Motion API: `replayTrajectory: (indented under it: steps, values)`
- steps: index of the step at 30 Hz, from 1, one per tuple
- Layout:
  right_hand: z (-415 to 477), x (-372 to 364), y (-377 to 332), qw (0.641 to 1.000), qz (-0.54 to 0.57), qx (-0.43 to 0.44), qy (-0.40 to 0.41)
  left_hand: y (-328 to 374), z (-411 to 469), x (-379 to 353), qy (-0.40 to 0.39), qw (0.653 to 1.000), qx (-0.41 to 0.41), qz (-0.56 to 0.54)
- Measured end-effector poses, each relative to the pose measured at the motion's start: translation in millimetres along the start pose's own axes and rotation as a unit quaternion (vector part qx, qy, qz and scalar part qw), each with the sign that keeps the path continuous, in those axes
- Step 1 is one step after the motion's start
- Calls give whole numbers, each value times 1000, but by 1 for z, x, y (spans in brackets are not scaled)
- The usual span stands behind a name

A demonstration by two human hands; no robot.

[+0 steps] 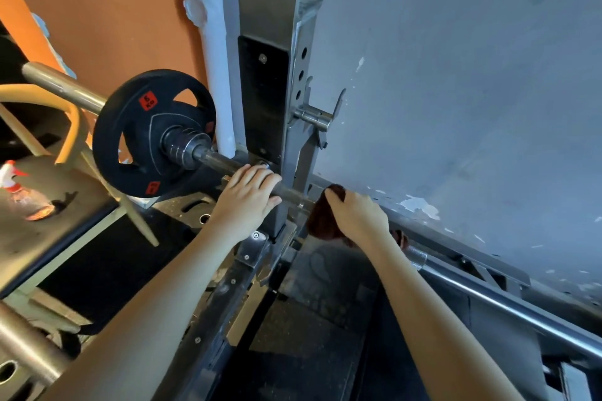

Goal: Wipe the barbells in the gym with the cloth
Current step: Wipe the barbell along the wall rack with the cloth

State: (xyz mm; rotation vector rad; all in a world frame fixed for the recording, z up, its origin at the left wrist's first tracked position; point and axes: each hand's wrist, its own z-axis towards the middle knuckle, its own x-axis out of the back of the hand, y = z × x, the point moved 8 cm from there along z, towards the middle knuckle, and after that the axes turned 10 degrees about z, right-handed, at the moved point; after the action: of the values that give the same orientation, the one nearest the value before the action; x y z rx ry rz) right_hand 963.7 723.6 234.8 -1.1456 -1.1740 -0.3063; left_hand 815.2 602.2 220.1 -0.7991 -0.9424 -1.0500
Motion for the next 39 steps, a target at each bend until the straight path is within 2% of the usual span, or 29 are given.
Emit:
replayTrajectory:
  steps: [1, 2, 4, 7, 9, 11, 13, 15, 17, 20, 22, 24, 25, 26, 29, 30, 33, 35, 37, 39]
  values:
    - [-3, 1, -1, 1000, 5, -1, 10, 0, 0, 0, 0, 1000, -1, 0]
    - [-11, 2, -2, 998, -30, 35, 43, 0, 1, -1, 1, 1000, -4, 2]
    - [-38, -3, -4, 972, -124, 152, 127, 0, 1, 0, 5, 1000, -8, 10]
    - [-48, -10, 0, 952, -171, 195, 164, 0, 2, 1, 13, 1000, -7, 11]
    - [-33, 2, -12, 961, -163, 152, 163, 0, 1, 1, 17, 1000, -12, 12]
    - [-12, 6, -10, 992, -79, 23, 93, 0, 1, 2, 20, 1000, -8, 16]
    - [-1, -1, -4, 998, -17, -22, 57, 2, 1, 3, 20, 1000, -8, 16]
    - [-17, 4, -8, 994, -55, 35, 91, 2, 1, 5, 27, 999, -15, 20]
    - [-46, -3, -5, 970, -130, 149, 140, 1, 2, 5, 28, 999, -19, 22]
    - [-58, -9, 8, 954, -178, 178, 162, 1, 3, 5, 22, 999, -17, 19]
    - [-42, 5, -9, 962, -167, 147, 157, 1, 3, 5, 17, 999, -18, 21]
    - [-18, 9, -10, 991, -89, 35, 97, 1, 2, 5, 17, 999, -13, 24]
    - [-12, 6, -7, 994, -77, 20, 79, 1, 1, 5, 18, 1000, -9, 24]
    - [-17, 5, -5, 994, -75, 29, 67, 2, 1, 5, 16, 1000, -12, 22]
    - [-60, 7, 9, 968, -147, 176, 105, 2, 2, 6, 10, 1000, -14, 23]
    - [-69, 6, 21, 961, -160, 196, 112, 1, 2, 6, 5, 1000, -11, 21]
    - [-62, 13, 28, 952, -175, 199, 151, 2, 2, 5, -3, 1000, -9, 17]
    - [-46, 24, 7, 966, -145, 148, 157, 2, 2, 4, -7, 1000, -11, 17]
    - [-30, 23, 8, 989, -86, 47, 112, 1, 2, 4, -10, 1000, -6, 14]
    - [-29, 18, 11, 993, -68, 47, 83, 2, 2, 4, -19, 1000, -7, 15]
